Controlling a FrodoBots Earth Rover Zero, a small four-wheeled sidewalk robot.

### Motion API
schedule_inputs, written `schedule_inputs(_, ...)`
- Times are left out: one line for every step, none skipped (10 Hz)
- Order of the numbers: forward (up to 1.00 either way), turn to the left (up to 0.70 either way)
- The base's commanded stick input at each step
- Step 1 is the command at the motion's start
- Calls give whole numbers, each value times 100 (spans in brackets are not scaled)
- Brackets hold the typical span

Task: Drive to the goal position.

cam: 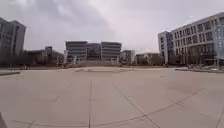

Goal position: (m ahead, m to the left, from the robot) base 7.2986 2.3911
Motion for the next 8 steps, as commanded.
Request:
schedule_inputs(0, 0)
schedule_inputs(0, 0)
schedule_inputs(4, 0)
schedule_inputs(3, 0)
schedule_inputs(0, 0)
schedule_inputs(3, 0)
schedule_inputs(4, 0)
schedule_inputs(4, 0)
